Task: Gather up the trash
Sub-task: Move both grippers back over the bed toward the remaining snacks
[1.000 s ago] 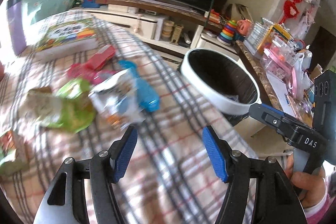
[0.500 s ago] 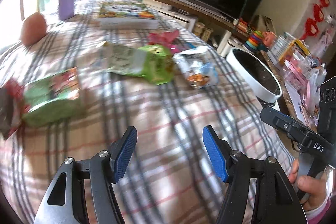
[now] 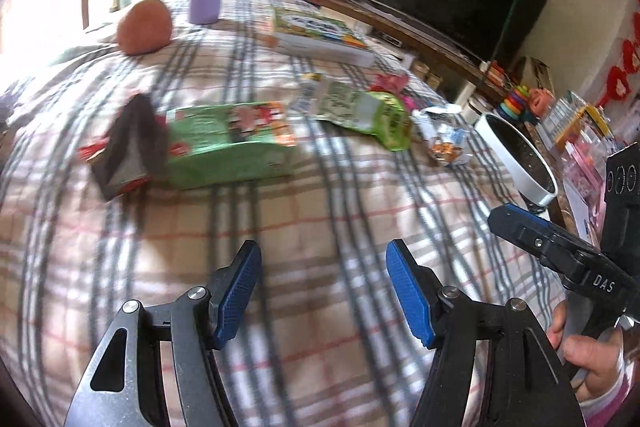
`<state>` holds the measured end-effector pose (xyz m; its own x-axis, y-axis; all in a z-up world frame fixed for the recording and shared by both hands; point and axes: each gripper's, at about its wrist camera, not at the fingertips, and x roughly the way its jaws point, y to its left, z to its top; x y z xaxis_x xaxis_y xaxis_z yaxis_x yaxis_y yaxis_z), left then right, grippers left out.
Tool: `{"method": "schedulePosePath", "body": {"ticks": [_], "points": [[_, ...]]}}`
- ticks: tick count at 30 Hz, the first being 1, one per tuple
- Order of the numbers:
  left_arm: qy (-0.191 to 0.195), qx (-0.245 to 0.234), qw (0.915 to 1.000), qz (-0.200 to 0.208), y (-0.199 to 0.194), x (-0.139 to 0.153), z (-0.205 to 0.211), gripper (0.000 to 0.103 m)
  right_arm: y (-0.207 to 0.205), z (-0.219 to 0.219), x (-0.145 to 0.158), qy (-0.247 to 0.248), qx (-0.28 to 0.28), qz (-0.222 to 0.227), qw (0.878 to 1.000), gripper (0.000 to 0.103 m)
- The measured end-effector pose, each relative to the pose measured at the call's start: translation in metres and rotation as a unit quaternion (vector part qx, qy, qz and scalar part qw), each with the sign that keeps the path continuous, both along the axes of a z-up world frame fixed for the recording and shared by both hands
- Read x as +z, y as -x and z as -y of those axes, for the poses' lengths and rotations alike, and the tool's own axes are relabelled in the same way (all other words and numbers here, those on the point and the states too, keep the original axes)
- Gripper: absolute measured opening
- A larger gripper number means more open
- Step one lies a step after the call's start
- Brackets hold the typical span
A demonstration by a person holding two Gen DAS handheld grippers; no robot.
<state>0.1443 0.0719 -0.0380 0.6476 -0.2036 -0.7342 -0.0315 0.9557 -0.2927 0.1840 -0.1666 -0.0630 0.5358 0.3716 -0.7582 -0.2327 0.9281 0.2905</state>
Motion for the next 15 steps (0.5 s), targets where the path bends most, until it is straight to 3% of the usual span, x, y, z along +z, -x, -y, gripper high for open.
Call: {"method": "schedulePosePath", "body": {"ticks": [15], "points": [[-0.007, 0.104, 0.9945, -0.010, 0.023, 0.009, -0.068, 0.064, -0.019, -0.079, -0.015, 0.004, 0.154, -0.011, 0.988, 0.087]]}}
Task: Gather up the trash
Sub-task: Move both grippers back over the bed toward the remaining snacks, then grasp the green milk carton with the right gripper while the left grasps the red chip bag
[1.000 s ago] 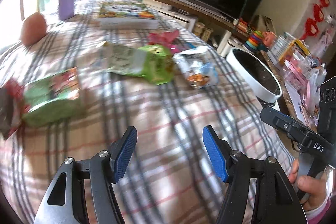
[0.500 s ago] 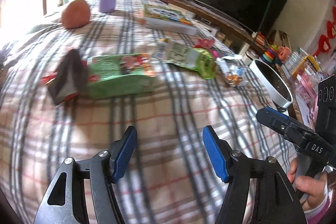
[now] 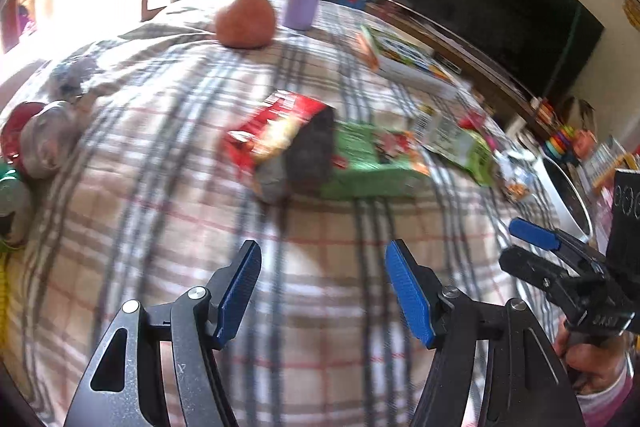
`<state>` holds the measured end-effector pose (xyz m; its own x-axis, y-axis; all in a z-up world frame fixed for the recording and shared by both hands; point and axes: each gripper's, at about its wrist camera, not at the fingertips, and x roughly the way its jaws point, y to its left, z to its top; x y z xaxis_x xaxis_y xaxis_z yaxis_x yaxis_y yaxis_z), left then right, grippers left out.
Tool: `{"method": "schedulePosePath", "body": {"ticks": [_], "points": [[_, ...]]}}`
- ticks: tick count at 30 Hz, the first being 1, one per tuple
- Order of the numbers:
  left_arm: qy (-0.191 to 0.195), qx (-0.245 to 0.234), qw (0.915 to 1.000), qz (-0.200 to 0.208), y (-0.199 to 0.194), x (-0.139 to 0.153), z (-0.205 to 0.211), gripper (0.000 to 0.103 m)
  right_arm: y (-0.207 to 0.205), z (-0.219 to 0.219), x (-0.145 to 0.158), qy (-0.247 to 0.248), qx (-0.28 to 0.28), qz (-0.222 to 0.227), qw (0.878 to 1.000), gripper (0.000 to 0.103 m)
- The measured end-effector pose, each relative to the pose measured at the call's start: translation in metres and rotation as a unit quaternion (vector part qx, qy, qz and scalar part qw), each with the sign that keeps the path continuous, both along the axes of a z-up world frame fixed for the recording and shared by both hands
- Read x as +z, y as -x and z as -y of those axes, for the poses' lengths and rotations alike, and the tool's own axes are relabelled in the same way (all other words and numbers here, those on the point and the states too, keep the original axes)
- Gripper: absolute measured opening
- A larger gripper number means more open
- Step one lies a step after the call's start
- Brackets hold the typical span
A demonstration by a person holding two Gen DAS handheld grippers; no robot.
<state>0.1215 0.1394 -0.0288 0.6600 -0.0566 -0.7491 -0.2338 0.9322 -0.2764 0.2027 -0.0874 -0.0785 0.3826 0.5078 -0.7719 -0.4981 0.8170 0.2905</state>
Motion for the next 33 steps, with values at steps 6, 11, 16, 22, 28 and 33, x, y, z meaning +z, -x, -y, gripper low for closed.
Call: {"method": "schedulePosePath", "body": {"ticks": [6, 11, 16, 22, 28, 33], "points": [[0.005, 0.033, 0.9994, -0.004, -0.011, -0.002, -0.021, 0.064, -0.016, -0.025, -0.001, 0.011, 0.052, 0.016, 0.998, 0.087], [0.006, 0.047, 0.9989, -0.008, -0.024, -0.007, -0.033, 0.064, -0.026, -0.049, 0.000, 0.024, 0.110, 0.038, 0.993, 0.087], [0.005, 0.049, 0.9987, -0.009, -0.034, -0.012, -0.042, 0.064, -0.037, -0.075, -0.004, 0.041, 0.174, 0.058, 0.982, 0.087], [-0.001, 0.034, 0.9993, -0.014, -0.050, -0.017, -0.047, 0.063, -0.055, -0.098, -0.013, 0.071, 0.217, 0.074, 0.971, 0.087], [-0.008, 0.016, 0.9997, -0.015, -0.062, -0.022, -0.046, 0.044, -0.067, -0.116, -0.023, 0.090, 0.268, 0.075, 0.956, 0.086], [-0.011, 0.002, 0.9998, -0.014, -0.066, -0.025, -0.042, 0.025, -0.068, -0.121, -0.034, 0.102, 0.270, 0.066, 0.955, 0.064]]}}
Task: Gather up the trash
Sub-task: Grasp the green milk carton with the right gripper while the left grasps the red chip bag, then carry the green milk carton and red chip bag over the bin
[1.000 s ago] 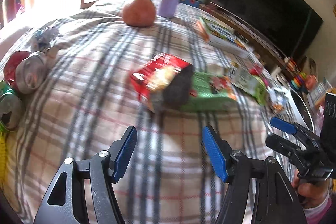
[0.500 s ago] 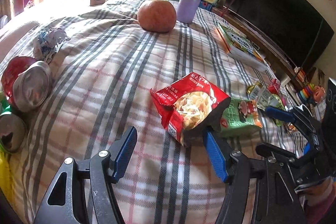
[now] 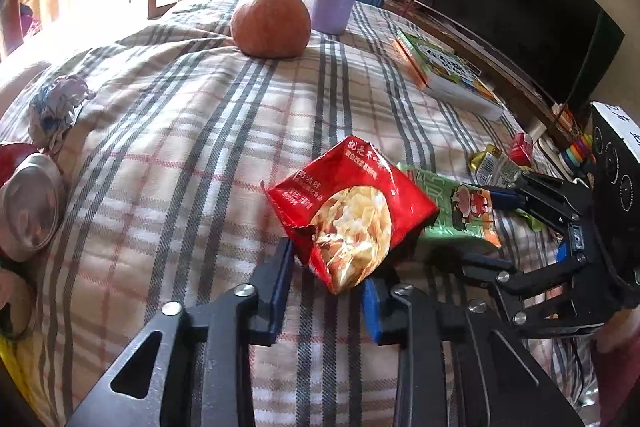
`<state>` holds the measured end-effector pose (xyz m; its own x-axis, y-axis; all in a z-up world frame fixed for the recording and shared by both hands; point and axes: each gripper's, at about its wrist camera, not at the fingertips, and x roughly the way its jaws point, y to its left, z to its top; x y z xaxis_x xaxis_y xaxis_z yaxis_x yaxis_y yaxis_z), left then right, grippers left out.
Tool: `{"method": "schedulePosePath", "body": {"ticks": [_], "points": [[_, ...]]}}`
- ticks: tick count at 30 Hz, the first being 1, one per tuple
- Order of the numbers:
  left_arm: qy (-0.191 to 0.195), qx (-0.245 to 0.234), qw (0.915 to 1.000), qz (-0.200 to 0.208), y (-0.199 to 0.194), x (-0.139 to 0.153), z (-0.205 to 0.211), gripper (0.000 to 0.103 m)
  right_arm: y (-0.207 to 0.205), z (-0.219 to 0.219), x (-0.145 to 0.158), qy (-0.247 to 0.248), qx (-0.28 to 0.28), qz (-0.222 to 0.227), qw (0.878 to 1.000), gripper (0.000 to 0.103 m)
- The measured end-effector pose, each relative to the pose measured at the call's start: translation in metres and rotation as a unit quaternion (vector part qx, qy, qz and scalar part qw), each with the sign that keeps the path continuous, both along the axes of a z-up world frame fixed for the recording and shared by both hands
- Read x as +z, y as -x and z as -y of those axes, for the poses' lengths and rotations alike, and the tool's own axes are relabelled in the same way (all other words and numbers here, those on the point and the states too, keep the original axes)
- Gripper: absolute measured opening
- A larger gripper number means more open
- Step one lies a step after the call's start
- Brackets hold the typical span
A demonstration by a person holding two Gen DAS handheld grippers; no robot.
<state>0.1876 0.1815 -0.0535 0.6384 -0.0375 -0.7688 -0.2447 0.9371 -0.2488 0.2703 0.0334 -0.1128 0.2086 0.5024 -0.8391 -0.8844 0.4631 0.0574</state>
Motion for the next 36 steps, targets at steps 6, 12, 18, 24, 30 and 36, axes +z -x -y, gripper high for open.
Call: {"method": "schedulePosePath", "body": {"ticks": [6, 12, 18, 24, 30, 36], "points": [[0.005, -0.012, 0.9998, 0.012, 0.002, 0.006, 0.007, 0.009, 0.003, 0.023, 0.008, -0.019, -0.065, -0.003, 0.998, 0.056], [0.006, -0.043, 0.9987, 0.025, 0.004, 0.015, 0.032, 0.008, 0.017, 0.058, 0.016, -0.032, -0.150, -0.021, 0.988, 0.055], [0.010, -0.080, 0.9963, 0.027, 0.004, 0.016, 0.064, 0.008, 0.037, 0.100, 0.024, -0.050, -0.222, -0.031, 0.973, 0.054], [0.018, -0.115, 0.9929, 0.027, 0.003, 0.017, 0.092, 0.008, 0.059, 0.140, 0.035, -0.073, -0.280, -0.026, 0.957, 0.054], [0.020, -0.151, 0.9880, 0.024, 0.000, 0.017, 0.121, 0.008, 0.075, 0.175, 0.043, -0.090, -0.336, -0.024, 0.937, 0.054], [0.017, -0.181, 0.9831, 0.021, -0.006, 0.018, 0.148, 0.008, 0.088, 0.204, 0.051, -0.089, -0.377, -0.011, 0.922, 0.054]]}}
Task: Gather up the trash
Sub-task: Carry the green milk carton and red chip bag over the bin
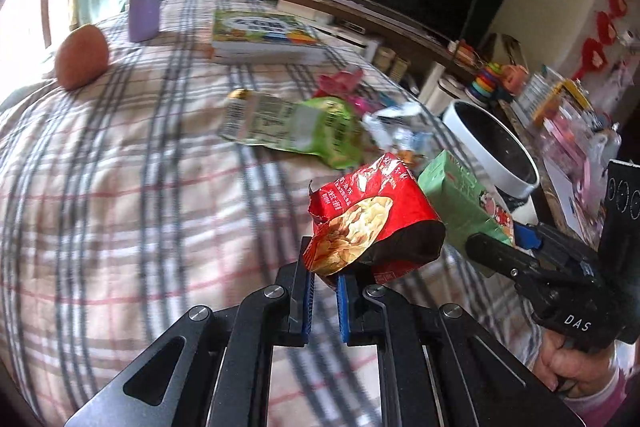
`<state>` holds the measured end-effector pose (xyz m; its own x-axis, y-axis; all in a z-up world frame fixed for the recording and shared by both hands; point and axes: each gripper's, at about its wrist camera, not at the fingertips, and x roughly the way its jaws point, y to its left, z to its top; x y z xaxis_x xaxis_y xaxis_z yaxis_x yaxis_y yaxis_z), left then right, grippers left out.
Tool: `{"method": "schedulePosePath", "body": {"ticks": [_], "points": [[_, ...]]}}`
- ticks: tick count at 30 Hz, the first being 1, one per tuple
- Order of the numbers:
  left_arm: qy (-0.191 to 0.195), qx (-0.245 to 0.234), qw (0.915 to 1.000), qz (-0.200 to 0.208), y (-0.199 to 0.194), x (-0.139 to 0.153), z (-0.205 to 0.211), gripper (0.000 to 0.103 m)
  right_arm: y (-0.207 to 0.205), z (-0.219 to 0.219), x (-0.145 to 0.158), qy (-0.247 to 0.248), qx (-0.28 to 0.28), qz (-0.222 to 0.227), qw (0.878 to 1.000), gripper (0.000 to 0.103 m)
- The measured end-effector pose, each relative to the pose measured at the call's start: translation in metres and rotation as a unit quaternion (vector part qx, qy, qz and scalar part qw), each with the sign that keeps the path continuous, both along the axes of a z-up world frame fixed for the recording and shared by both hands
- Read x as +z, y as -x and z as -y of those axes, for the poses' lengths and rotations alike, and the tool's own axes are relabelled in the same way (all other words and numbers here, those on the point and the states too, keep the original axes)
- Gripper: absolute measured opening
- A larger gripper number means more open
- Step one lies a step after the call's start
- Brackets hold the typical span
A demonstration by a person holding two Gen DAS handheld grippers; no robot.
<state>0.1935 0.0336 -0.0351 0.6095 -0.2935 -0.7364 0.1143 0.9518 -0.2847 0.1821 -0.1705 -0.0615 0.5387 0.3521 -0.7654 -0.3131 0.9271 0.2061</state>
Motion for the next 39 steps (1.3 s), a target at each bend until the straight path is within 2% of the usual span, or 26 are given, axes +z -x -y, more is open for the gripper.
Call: {"method": "schedulePosePath", "body": {"ticks": [26, 39], "points": [[-0.009, -0.095, 0.9954, 0.006, -0.060, 0.002, 0.096, 0.008, 0.011, 0.101, 0.023, 0.005, -0.119, 0.036, 0.992, 0.054], [-0.023, -0.122, 0.9921, 0.018, -0.082, 0.007, 0.138, 0.008, 0.010, 0.144, 0.033, 0.005, -0.162, 0.046, 0.986, 0.053]]}}
